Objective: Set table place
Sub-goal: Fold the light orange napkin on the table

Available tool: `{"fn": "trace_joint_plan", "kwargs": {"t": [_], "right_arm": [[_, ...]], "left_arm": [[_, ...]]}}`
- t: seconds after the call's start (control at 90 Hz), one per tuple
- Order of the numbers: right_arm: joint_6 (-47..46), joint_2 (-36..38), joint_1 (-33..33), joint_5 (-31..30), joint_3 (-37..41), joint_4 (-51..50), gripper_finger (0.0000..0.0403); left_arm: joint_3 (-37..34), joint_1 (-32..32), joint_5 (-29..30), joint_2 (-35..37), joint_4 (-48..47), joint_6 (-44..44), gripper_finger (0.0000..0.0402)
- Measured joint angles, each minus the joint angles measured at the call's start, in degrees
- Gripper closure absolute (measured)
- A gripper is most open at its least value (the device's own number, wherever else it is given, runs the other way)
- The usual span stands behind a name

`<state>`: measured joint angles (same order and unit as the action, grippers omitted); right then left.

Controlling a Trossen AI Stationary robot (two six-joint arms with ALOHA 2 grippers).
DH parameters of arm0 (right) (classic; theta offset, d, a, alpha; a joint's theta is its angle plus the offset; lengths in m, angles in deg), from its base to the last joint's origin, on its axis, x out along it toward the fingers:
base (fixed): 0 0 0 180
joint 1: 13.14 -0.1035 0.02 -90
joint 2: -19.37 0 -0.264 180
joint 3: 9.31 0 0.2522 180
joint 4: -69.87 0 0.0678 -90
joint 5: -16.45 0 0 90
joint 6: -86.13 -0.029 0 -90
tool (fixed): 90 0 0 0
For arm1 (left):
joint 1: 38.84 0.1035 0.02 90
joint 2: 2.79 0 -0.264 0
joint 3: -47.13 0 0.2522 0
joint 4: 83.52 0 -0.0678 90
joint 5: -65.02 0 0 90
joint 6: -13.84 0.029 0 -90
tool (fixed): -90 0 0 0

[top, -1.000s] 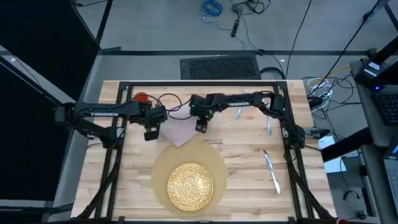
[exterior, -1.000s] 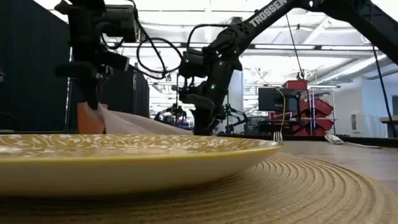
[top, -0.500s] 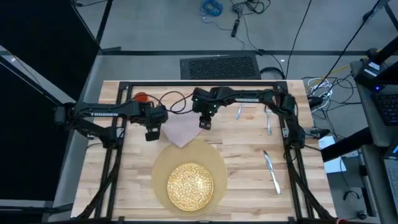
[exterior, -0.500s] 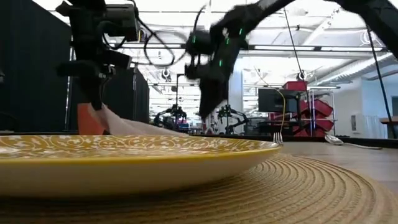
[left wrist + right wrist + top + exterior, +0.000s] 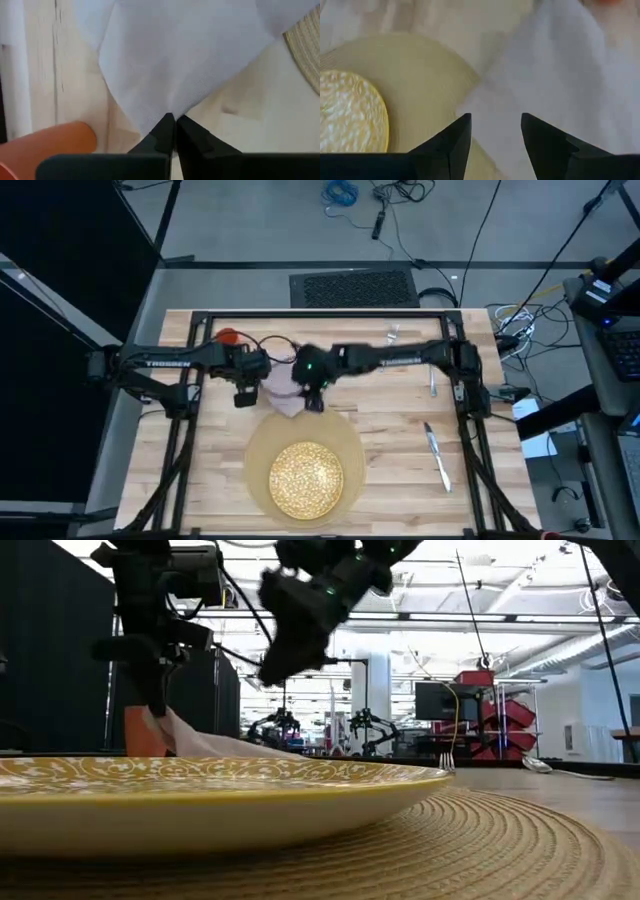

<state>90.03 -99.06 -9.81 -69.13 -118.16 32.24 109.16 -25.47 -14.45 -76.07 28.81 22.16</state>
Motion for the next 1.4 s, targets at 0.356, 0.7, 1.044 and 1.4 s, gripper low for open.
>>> {"fn": "trace_joint_plan", "kwargs": {"t": [0.356,0.7,1.044,1.4], "right_arm": [[5.3,-9.4,-6.5,-22.4,0.0,2.8,0.0243],[4.1,-8.2,-7.3,-22.4,-0.1,2.5,0.0243],[-1.4,-8.2,-11.7,-22.0,-0.1,3.1,0.0243],[-2.4,-8.2,-10.0,-19.0,-0.1,6.3,0.0243]], "left_arm": [[0.0,-0.1,0.1,0.0,-0.1,6.0,0.0402],[0.0,-0.1,0.4,0.0,0.5,8.6,0.0402],[0.0,-0.1,0.4,0.0,1.1,8.6,0.0402],[0.0,-0.1,0.4,0.0,1.1,8.6,0.0402]]}}
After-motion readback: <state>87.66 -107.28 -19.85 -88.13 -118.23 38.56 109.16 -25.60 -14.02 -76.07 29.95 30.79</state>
